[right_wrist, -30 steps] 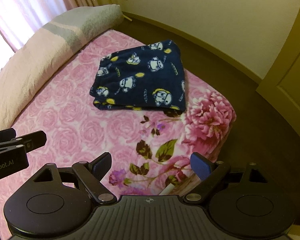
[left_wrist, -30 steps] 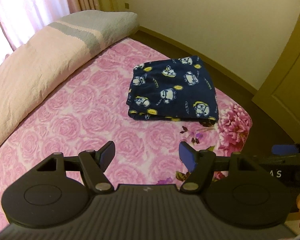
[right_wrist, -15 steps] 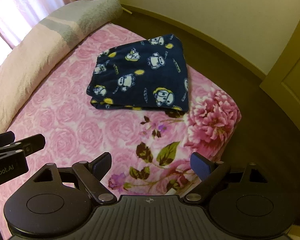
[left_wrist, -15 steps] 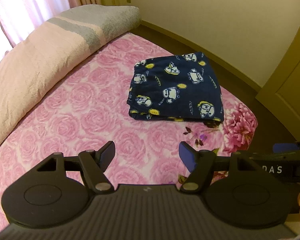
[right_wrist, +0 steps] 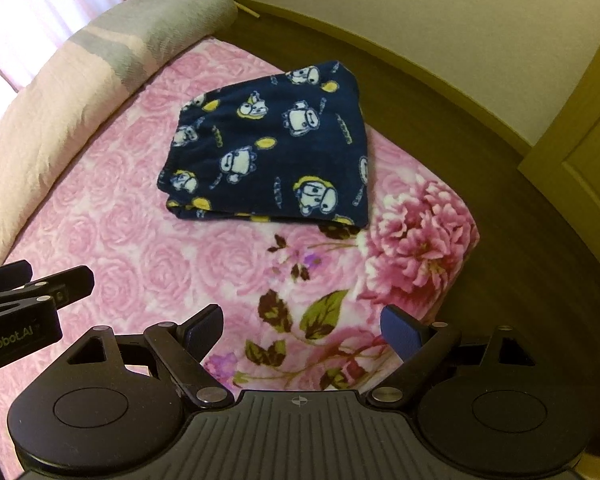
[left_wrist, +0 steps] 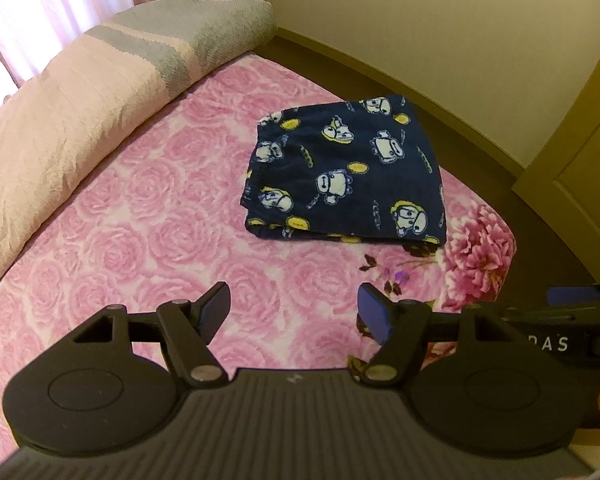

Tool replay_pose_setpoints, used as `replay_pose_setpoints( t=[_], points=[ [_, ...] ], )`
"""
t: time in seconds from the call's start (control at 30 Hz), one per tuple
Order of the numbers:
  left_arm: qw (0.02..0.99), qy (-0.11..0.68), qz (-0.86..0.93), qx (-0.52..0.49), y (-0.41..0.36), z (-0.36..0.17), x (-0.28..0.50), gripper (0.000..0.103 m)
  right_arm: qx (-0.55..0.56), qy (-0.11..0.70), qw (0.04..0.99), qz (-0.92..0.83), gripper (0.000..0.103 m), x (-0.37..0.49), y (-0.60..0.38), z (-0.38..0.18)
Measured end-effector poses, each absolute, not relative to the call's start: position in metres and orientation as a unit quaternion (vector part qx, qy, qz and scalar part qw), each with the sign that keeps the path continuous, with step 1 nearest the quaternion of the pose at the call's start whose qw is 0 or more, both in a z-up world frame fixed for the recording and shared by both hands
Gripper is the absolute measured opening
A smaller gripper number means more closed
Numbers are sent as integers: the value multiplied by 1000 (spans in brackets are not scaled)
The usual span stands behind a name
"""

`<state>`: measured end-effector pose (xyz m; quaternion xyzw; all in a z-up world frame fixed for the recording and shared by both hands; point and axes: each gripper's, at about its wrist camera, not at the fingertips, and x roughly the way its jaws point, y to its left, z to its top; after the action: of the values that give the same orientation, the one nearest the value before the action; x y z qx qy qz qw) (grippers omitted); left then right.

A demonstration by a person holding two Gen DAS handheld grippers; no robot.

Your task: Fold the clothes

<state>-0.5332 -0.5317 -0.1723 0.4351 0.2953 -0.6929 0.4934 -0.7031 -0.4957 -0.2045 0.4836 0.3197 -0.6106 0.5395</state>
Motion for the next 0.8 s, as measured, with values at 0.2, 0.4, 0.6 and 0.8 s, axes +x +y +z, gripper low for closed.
replay_pose_setpoints(
  t=[0.2,0.4,0.6,0.8],
  points=[
    [491,298,-690,441,-535,-179,-542,67,488,325,536,-608,89,-712,-499,-209],
    [491,301,-686,445,-538,-184,-551,67,489,329,536,-604,88,-720,-502,-212],
    [494,299,-682,448,-541,-186,-557,67,489,330,540,-601,89,-726,-507,-213],
    [497,298,-679,450,-544,-188,-560,67,488,329,545,-598,88,-729,-512,-214]
  ],
)
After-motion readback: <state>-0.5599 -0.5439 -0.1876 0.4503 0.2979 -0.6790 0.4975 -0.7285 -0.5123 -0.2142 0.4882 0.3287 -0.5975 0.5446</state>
